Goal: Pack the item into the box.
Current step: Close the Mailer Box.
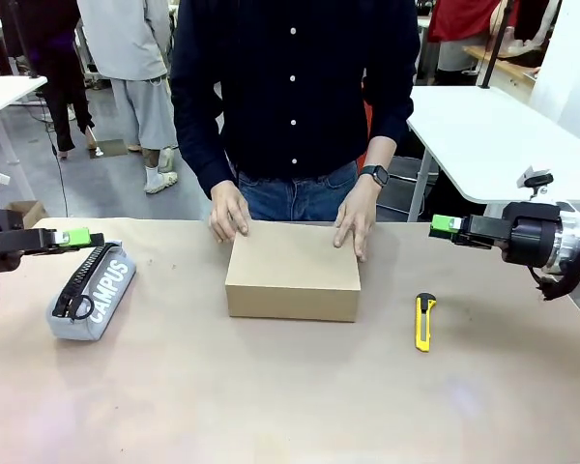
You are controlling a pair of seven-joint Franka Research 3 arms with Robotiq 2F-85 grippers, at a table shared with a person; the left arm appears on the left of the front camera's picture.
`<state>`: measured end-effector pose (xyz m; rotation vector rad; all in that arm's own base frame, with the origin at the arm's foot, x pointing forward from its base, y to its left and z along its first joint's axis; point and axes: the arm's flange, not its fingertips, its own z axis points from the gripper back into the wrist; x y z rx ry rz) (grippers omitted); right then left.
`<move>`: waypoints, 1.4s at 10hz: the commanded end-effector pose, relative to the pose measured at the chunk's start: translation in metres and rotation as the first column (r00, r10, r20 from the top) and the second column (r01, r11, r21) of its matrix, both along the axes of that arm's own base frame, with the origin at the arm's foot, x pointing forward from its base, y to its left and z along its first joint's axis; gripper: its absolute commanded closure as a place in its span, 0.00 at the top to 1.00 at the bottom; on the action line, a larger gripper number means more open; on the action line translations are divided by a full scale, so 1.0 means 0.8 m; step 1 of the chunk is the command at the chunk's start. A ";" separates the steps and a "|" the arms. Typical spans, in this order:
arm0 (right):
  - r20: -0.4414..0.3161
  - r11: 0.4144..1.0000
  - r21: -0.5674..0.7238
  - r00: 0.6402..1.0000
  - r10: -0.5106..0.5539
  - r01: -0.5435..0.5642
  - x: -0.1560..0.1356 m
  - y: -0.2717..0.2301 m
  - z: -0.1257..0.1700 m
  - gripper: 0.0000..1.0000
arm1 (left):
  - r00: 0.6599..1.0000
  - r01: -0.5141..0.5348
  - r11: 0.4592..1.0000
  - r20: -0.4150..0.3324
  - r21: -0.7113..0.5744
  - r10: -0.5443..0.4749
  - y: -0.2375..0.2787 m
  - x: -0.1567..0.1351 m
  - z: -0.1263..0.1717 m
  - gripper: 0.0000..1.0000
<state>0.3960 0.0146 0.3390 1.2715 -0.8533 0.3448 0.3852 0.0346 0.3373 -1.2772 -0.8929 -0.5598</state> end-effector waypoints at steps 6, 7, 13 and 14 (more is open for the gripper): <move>0.008 1.000 -0.011 1.000 -0.002 0.002 -0.001 -0.001 0.004 1.00 | 1.000 -0.004 1.000 0.007 0.008 0.004 -0.001 0.000 0.003 1.00; 0.008 1.000 -0.011 1.000 -0.002 0.002 -0.001 -0.001 0.004 1.00 | 1.000 -0.004 1.000 0.007 0.008 0.004 -0.001 0.000 0.003 1.00; 0.008 1.000 -0.011 1.000 -0.002 0.002 -0.001 -0.001 0.004 1.00 | 1.000 -0.004 1.000 0.007 0.008 0.004 -0.001 0.000 0.003 1.00; 0.008 1.000 -0.011 1.000 -0.002 0.002 -0.001 -0.001 0.004 1.00 | 1.000 -0.004 1.000 0.007 0.008 0.004 -0.001 0.000 0.003 1.00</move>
